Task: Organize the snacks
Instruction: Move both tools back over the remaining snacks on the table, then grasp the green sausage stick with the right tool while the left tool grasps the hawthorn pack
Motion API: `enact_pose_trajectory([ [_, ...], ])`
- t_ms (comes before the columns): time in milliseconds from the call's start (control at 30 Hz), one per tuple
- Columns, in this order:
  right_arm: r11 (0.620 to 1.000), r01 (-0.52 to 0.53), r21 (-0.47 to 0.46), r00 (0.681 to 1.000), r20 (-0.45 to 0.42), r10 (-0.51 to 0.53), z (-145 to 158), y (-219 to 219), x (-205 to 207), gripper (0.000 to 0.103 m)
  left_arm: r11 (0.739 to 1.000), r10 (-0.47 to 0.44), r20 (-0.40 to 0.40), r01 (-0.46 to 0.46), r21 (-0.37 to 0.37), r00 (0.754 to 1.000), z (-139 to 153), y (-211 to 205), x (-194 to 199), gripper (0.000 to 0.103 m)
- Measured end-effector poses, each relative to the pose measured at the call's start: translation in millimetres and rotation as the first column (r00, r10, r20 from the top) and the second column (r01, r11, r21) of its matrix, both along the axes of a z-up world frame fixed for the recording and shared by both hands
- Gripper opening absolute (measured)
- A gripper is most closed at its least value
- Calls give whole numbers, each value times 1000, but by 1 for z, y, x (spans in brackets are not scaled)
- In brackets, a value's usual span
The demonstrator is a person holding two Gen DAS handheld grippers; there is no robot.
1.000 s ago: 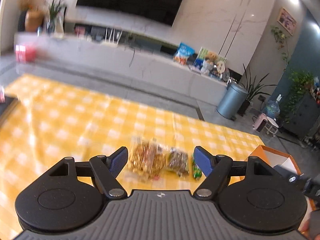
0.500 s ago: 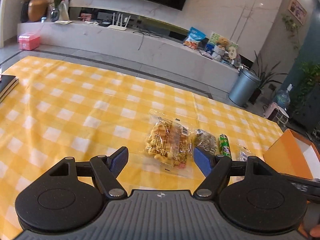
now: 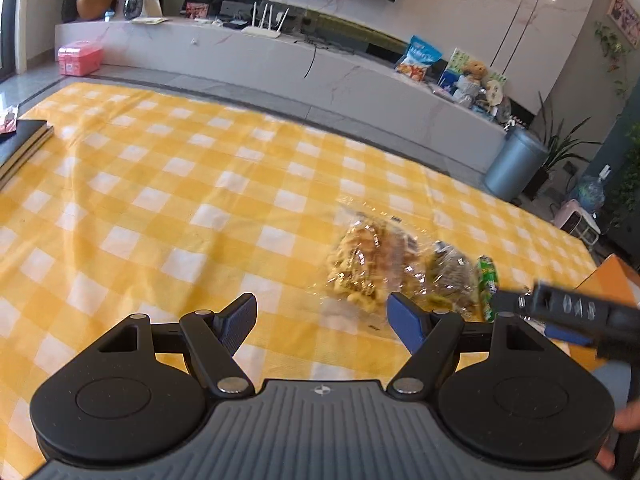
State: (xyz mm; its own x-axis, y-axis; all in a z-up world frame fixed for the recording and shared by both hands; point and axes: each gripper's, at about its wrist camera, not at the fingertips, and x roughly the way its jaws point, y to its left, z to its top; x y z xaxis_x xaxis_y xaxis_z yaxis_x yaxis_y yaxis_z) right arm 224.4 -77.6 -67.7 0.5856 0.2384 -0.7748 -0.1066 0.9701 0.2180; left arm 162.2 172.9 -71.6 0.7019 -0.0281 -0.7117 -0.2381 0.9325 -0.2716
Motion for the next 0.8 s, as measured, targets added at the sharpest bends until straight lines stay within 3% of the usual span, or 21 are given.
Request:
enact_pose_trajectory([
  [167, 1000, 18, -14, 1000, -22, -18, -13, 11, 32, 97, 1000, -2, -8, 2, -20, 1000, 0, 1, 0, 87],
  [267, 994, 48, -94, 999, 0, -48, -18, 13, 42, 83, 1000, -9, -5, 9, -7, 1000, 2, -3, -2, 87],
  [300, 994, 57, -92, 998, 13, -56, -18, 11, 43, 72, 1000, -14, 0, 14, 0, 1000, 3, -5, -2, 87],
  [400, 993, 79, -83, 997, 9, -79, -16, 4, 46, 54, 999, -35, 3, 35, 24, 999, 5, -11, -1, 87],
  [467, 991, 69, -114, 998, 16, -67, -15, 5, 47, 47, 999, -37, 0, 37, 36, 999, 5, -14, 0, 87],
  [567, 986, 25, -162, 999, 49, -17, -12, 13, 42, 45, 999, -33, -5, 33, 40, 999, 4, -13, 0, 87],
  [700, 961, -25, -276, 992, 109, 57, -13, 33, 34, 32, 1000, -19, -4, 19, 25, 1000, 3, -8, -1, 87],
  [800, 956, -82, -280, 994, 45, 99, -28, 38, 41, 32, 999, -19, -9, 19, 25, 1000, 2, -8, -1, 87],
])
